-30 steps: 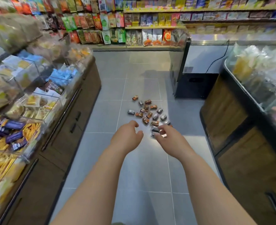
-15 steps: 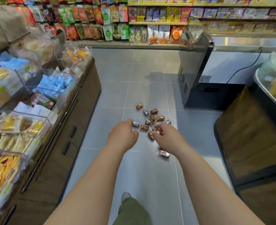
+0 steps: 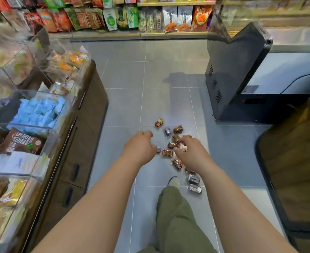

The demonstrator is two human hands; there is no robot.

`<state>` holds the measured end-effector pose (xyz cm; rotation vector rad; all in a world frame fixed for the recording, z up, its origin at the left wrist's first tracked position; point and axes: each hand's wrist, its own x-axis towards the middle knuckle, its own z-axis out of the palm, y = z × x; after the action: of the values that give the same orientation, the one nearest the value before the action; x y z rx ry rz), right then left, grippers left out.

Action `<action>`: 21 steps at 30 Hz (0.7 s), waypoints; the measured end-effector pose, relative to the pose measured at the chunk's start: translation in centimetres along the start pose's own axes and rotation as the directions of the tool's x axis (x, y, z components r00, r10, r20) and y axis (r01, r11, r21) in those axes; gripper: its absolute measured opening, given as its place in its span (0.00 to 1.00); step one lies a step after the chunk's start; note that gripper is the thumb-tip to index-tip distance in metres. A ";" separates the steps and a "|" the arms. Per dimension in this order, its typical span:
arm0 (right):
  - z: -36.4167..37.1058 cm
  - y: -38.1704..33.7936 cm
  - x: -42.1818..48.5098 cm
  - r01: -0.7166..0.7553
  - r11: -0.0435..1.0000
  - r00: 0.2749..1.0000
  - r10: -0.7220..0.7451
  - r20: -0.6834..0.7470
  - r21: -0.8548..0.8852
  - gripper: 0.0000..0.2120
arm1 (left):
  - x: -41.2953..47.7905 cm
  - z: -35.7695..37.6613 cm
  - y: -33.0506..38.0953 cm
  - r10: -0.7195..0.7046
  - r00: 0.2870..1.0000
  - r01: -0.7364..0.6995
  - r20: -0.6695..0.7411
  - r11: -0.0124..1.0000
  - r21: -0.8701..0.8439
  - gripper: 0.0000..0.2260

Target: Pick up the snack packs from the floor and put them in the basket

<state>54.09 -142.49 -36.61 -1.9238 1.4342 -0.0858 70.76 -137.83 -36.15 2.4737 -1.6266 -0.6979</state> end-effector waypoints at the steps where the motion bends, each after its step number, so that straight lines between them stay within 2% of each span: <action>1: -0.2 0.0 2.2 -0.005 1.000 1.000 0.005 0.003 0.002 0.23 | 2.2 -0.1 0.1 0.003 1.000 -0.003 0.007 1.000 0.009 0.21; 7: -2.9 -0.6 16.1 -0.044 0.999 0.998 0.044 0.050 0.001 0.22 | 15.8 -1.4 1.3 -0.012 0.999 0.010 0.030 0.999 0.035 0.21; 13: -5.5 -1.2 26.9 -0.070 0.998 0.994 0.069 0.085 0.000 0.22 | 25.8 -1.9 1.6 -0.050 0.996 0.047 0.074 0.998 0.042 0.22; 21: -2.3 0.0 36.0 -0.101 0.992 0.988 0.109 0.111 -0.082 0.26 | 35.8 1.0 -0.8 -0.007 0.987 -0.009 0.163 0.995 0.102 0.23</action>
<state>66.66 -174.43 -47.60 -1.8781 1.4772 0.1290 82.65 -169.23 -48.72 2.5461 -1.7612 -0.8591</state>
